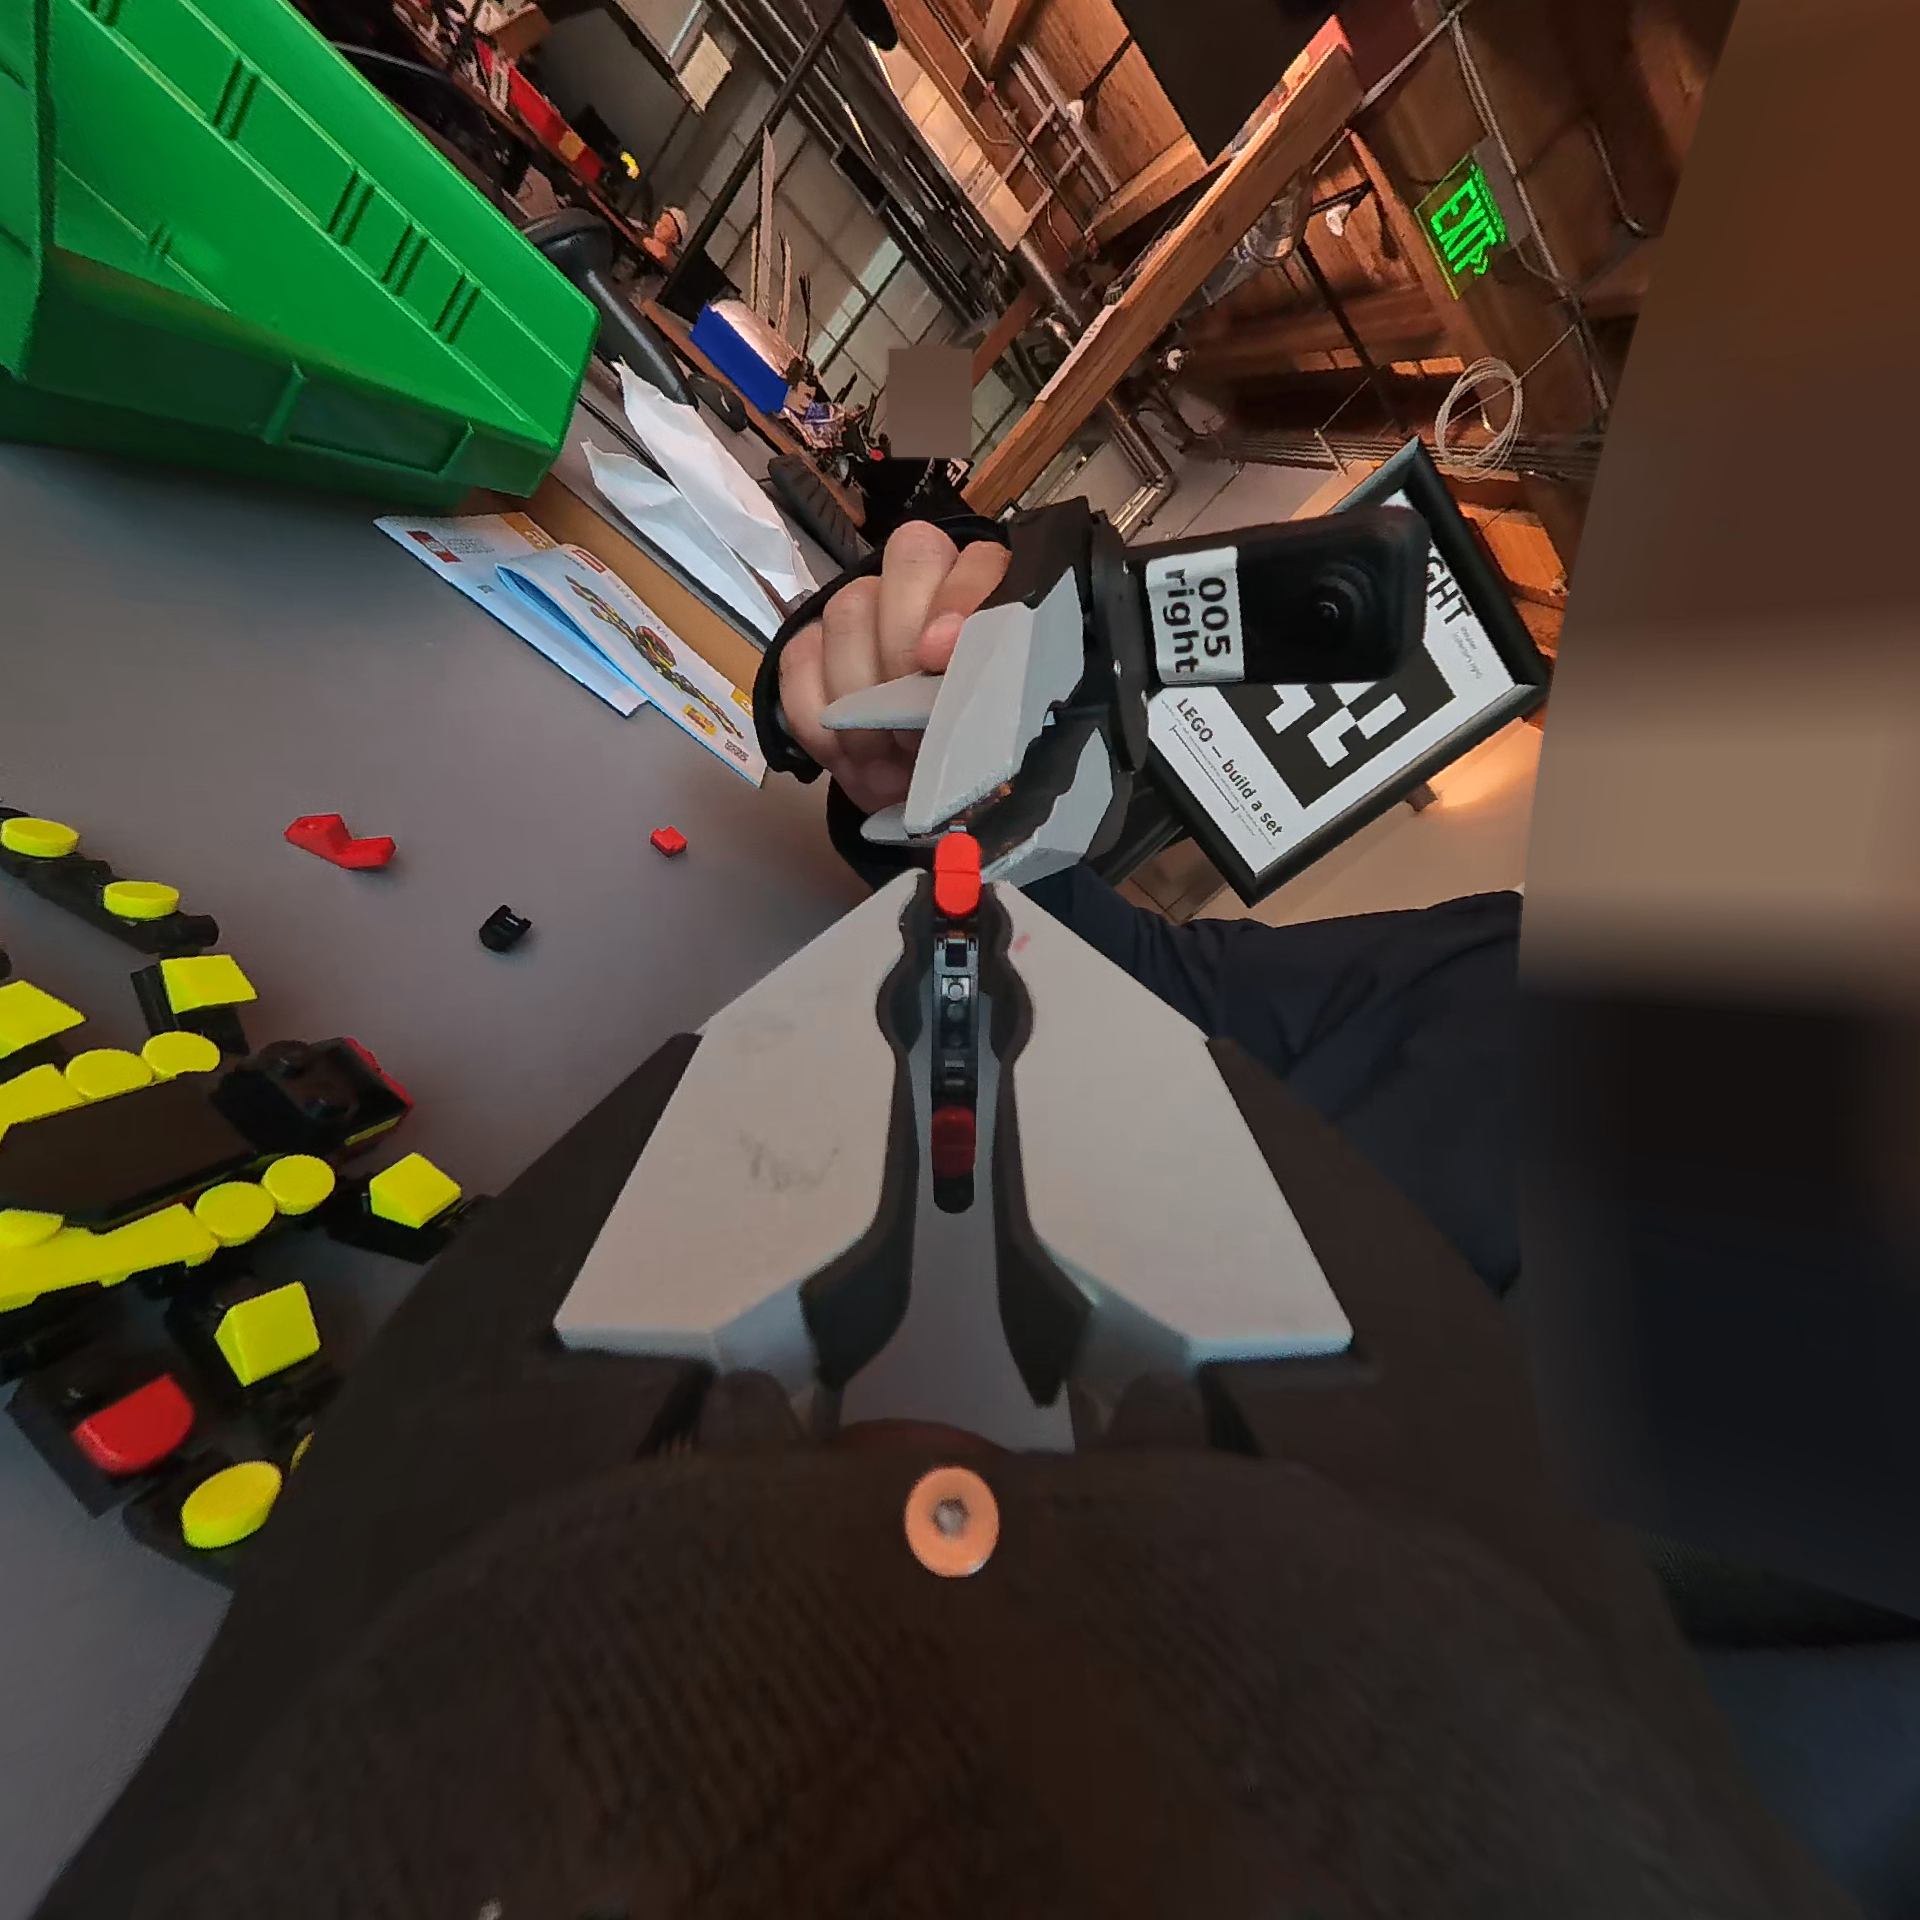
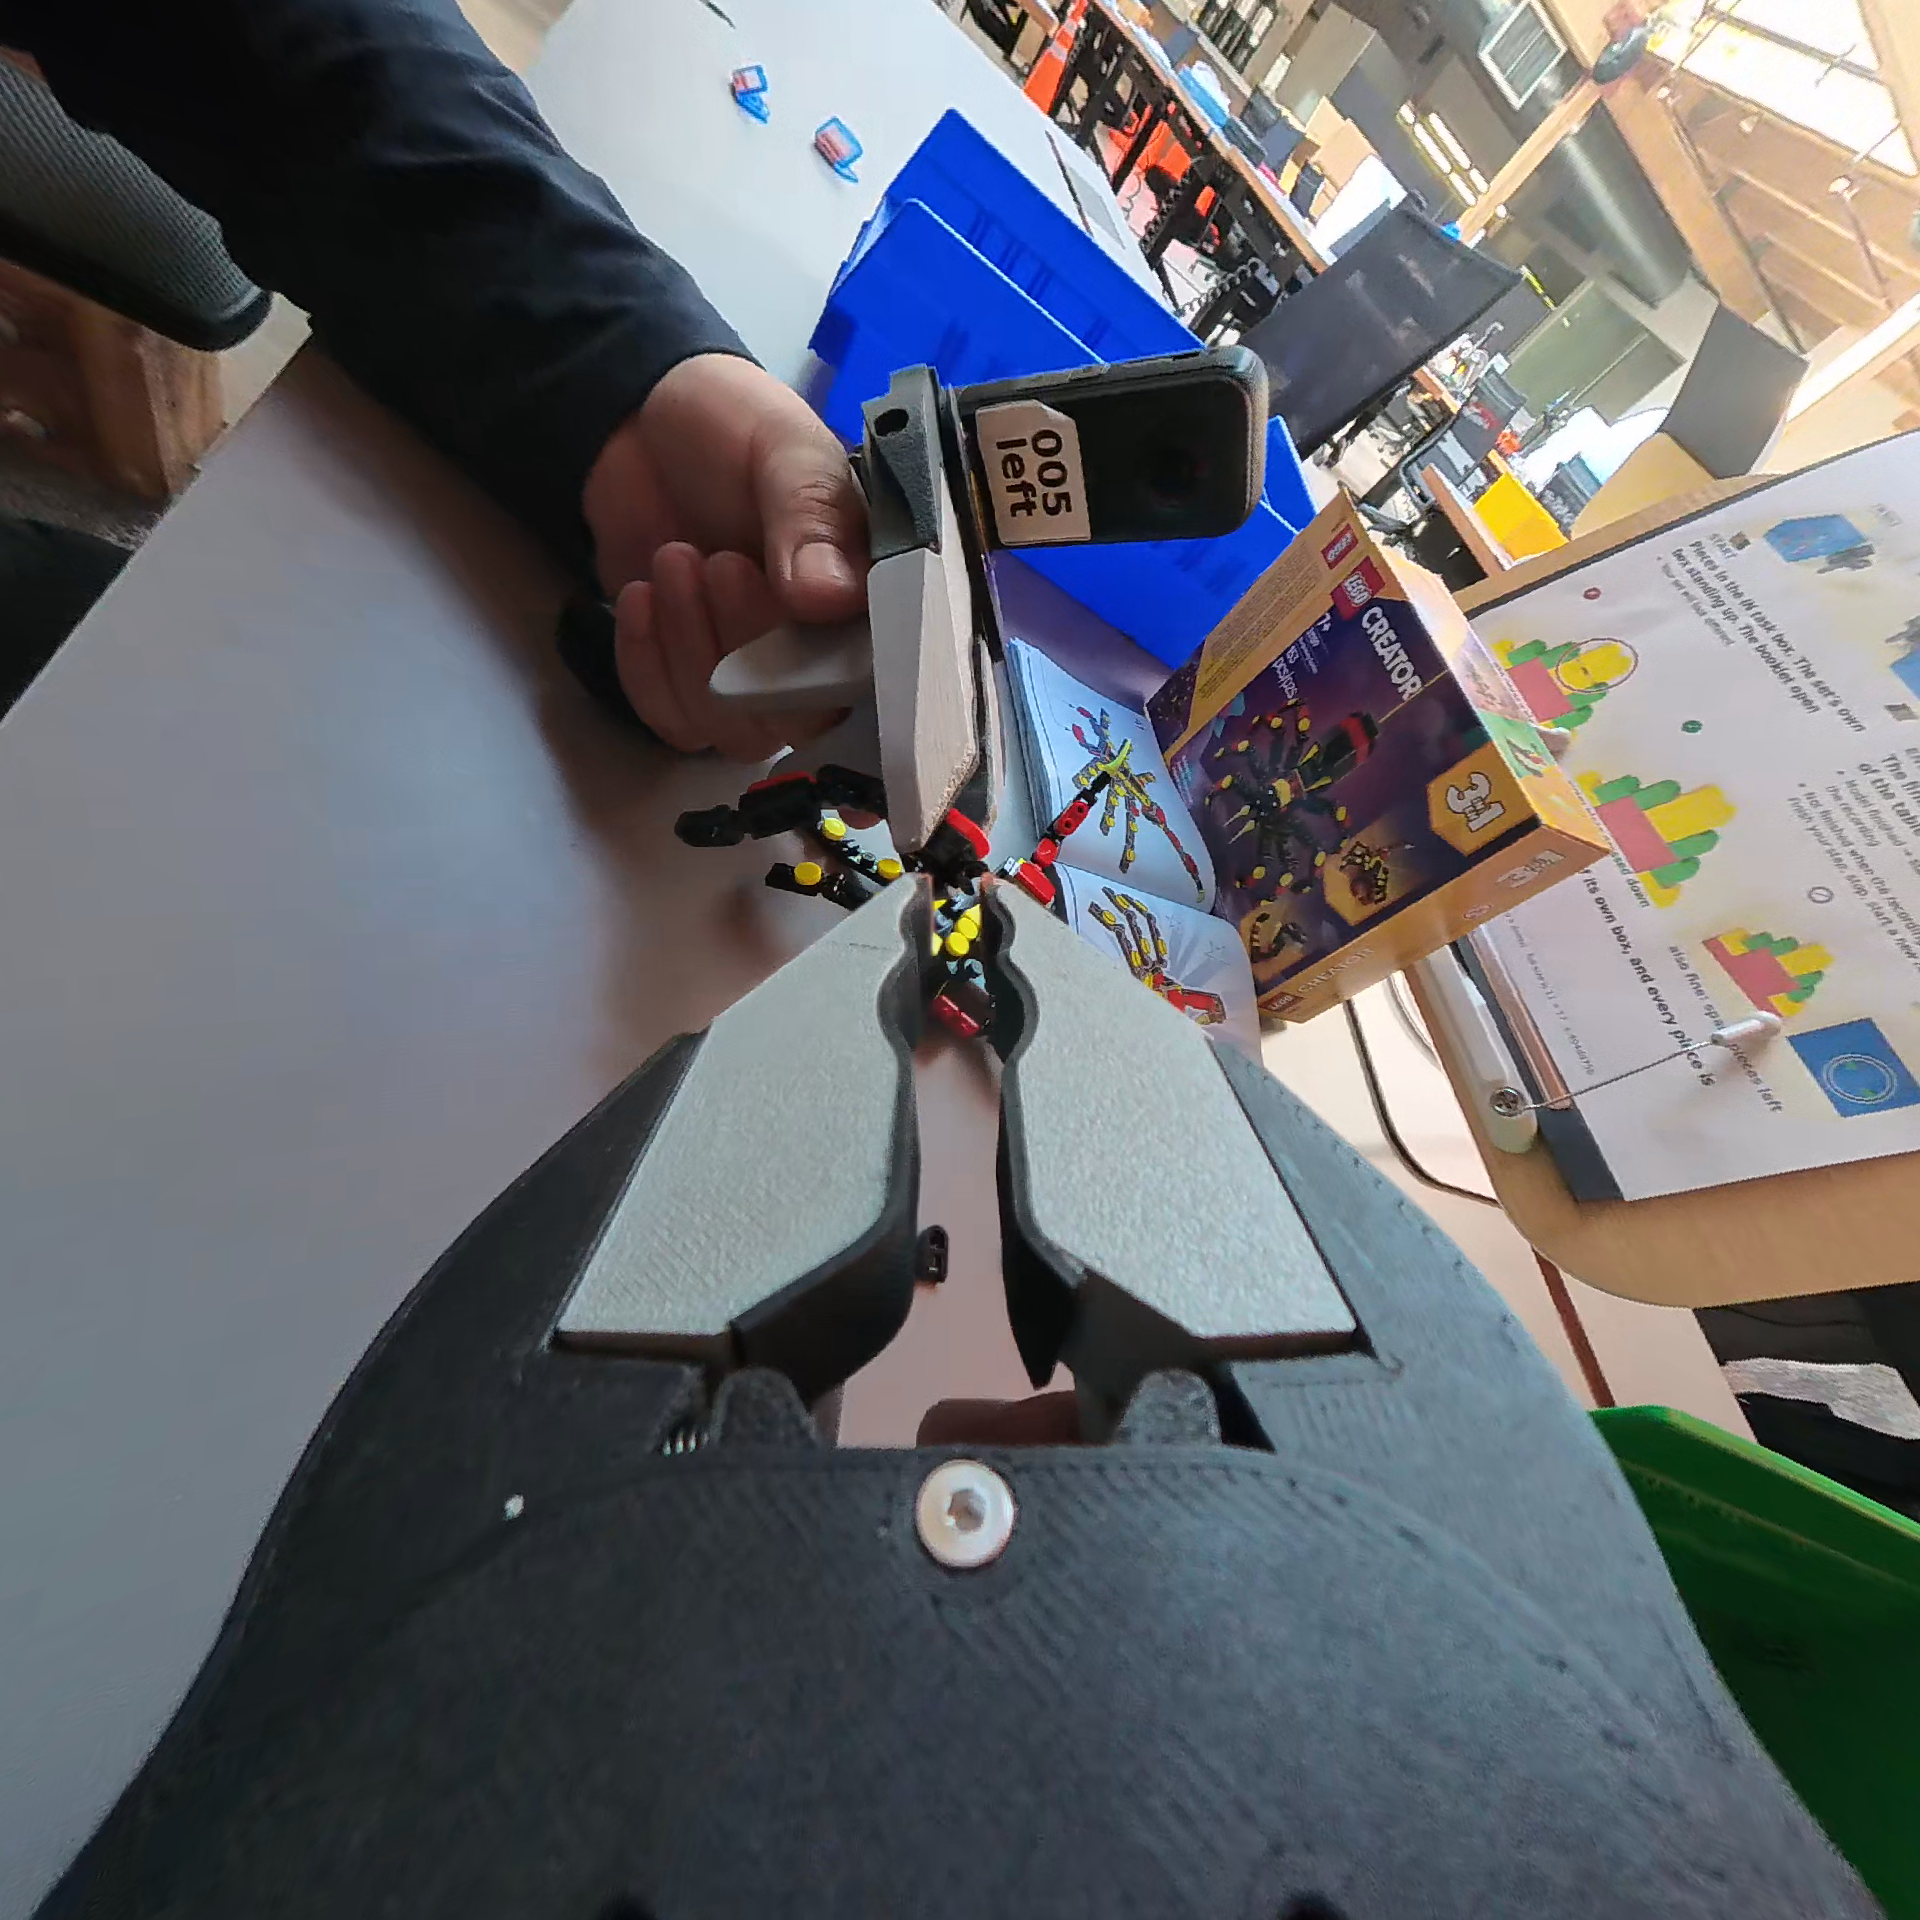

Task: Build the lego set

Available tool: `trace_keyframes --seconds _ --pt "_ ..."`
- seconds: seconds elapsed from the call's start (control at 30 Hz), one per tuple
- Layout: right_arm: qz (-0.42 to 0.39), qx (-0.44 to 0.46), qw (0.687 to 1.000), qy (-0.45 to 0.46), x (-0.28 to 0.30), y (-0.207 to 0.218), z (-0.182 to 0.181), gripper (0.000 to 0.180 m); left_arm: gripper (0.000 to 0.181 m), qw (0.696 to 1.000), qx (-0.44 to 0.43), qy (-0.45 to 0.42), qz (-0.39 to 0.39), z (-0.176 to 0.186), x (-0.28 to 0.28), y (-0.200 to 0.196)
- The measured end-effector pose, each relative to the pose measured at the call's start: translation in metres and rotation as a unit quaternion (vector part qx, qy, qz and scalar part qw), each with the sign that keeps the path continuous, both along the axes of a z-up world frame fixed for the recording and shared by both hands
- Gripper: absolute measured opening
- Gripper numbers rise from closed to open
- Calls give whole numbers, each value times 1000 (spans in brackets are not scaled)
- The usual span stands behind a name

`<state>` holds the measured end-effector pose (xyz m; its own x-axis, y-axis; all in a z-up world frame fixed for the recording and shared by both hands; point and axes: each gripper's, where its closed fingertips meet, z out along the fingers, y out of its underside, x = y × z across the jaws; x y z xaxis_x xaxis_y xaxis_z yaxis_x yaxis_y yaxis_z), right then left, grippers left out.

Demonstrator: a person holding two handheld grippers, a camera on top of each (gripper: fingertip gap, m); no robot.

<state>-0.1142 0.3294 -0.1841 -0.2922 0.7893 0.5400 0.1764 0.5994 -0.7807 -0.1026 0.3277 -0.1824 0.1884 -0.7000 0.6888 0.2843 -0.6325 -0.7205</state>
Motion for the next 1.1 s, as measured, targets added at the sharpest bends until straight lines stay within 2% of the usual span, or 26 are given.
trace_keyframes --seconds 0.33,0.37,0.43,0.53,0.83,1.1 --pt "2 0 1000 4 1 -1 2 3 4 1000 -9 -13 -14 2 1 -3" --pt "1 -3 1000 7 1 0 3 10 4 1000 -9 -13 -14 1 1 -3" --pt "-5 -9 1000 8 1 2 5 12 4 1000 -11 -9 -17 0 2 -3" --pt "11 -7 1000 15 3 -3 8 2 4 1000 -11 -13 -17 1 2 -3" --pt "25 4 1000 16 4 -10 7 5 4 999 -12 -24 -36 3 5 -9" --pt "4 -2 999 46 2 -6 18 5 4 998 -1 -67 -4 15 2 -4"
